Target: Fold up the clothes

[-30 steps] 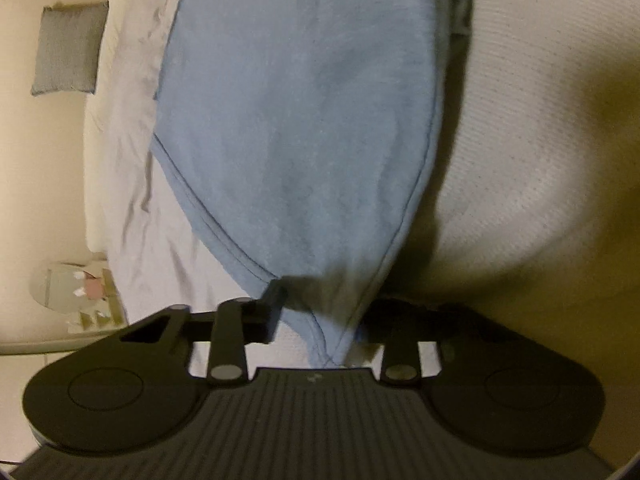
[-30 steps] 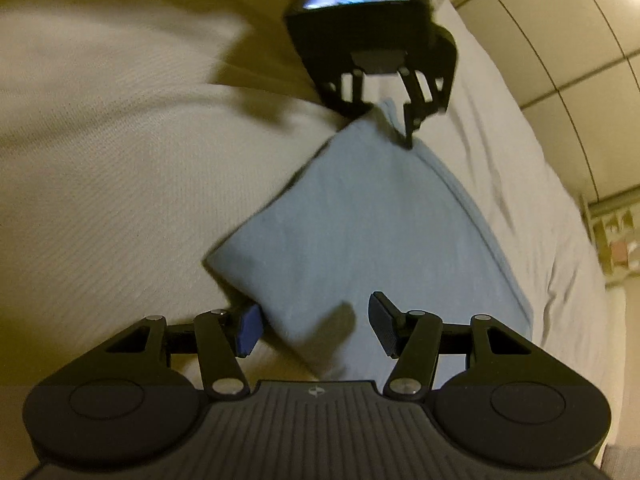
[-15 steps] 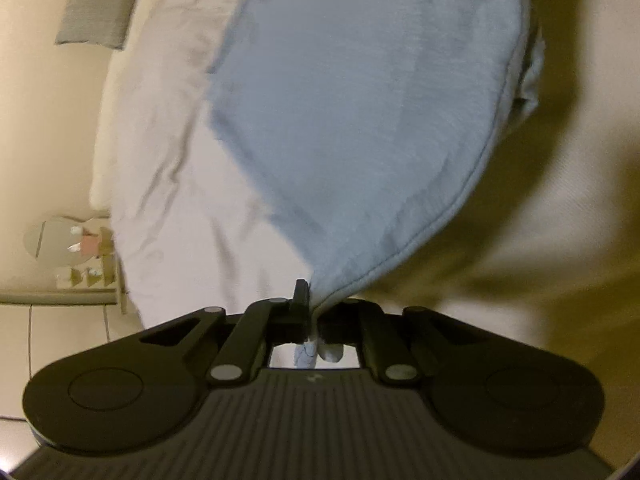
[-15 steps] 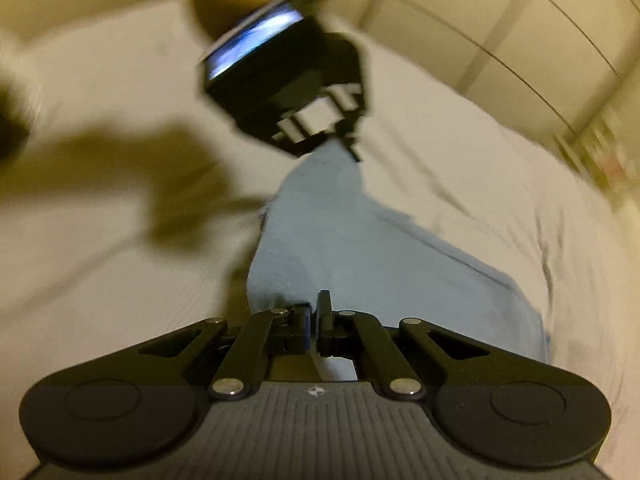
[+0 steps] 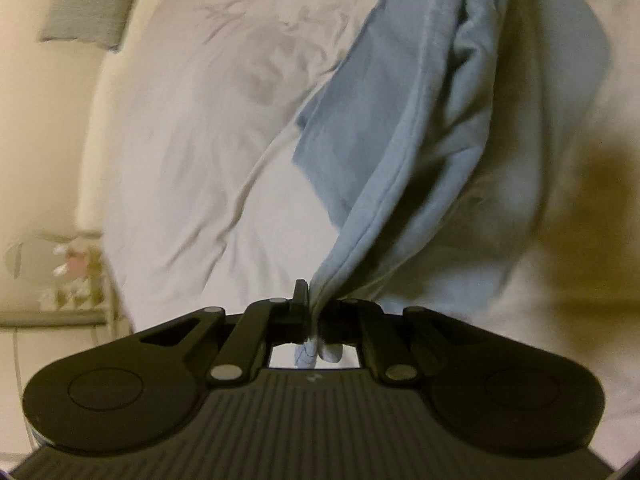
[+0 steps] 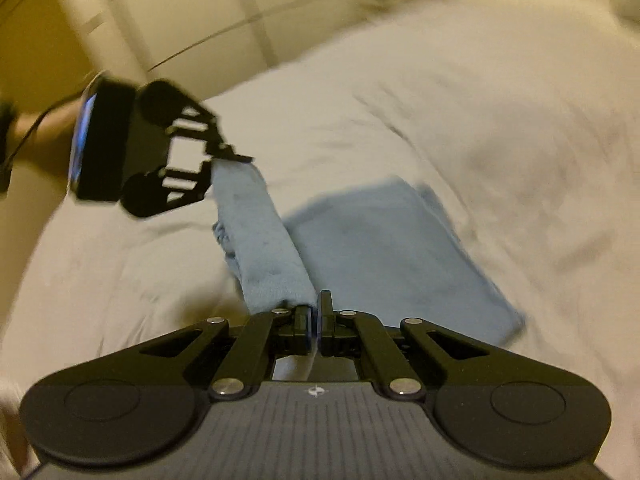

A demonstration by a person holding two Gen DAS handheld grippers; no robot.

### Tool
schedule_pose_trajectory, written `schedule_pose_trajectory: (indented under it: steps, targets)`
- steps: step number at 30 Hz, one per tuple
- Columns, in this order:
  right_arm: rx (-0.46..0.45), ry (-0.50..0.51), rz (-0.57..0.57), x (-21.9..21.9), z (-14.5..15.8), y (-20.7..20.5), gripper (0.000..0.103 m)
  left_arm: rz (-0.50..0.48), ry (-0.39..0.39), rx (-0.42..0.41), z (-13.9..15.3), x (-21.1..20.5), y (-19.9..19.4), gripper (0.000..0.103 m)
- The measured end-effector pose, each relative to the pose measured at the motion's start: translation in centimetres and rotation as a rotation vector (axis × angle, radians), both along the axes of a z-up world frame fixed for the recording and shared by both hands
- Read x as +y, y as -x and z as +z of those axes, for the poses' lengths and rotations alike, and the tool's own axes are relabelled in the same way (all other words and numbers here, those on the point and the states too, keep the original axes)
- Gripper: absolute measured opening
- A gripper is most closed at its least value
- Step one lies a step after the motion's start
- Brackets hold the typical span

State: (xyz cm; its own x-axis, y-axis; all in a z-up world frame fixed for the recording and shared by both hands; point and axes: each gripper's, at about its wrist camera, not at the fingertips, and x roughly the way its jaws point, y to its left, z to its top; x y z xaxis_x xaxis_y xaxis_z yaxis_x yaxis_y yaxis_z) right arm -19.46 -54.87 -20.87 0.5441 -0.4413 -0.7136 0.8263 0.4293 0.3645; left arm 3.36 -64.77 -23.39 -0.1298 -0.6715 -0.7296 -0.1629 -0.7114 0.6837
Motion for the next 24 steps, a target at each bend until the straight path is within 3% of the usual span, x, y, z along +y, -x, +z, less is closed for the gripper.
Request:
schedule_pose_trajectory:
  steps: [6, 12, 14, 16, 21, 22, 24]
  targets:
    - [-0.115, -0.215, -0.158, -3.7, -5.5, 7.2, 0.004, -0.018, -0.113, -0.030, -5.4, -5.4, 6.6, 0.005]
    - [-0.128, -0.317, -0.255, -5.6, -9.7, 10.4, 0.007, 0.039, -0.222, -0.019, -8.7, -9.0, 9.2, 0.013]
    - [-0.116, -0.331, -0.285, -5.7, -10.1, 10.7, 0.015, 0.089, -0.247, 0.022, -8.5, -9.9, 9.1, 0.025]
    - [-0.095, -0.337, -0.312, -5.6, -10.2, 11.0, 0.015, 0.146, -0.271, 0.077, -7.8, -11.1, 8.8, 0.036]
    - [-0.071, -0.296, -0.324, -5.7, -9.6, 11.1, 0.023, 0.297, -0.280, 0.214, -5.5, -13.7, 6.7, 0.038]
    - [-0.070, -0.283, -0.314, -5.6, -9.3, 10.9, 0.026, 0.326, -0.283, 0.238, -5.2, -13.8, 6.1, 0.038]
    - [-0.066, -0.253, -0.274, -5.8, -9.2, 10.1, 0.042, 0.383, -0.289, 0.286, -4.4, -14.1, 5.0, 0.038]
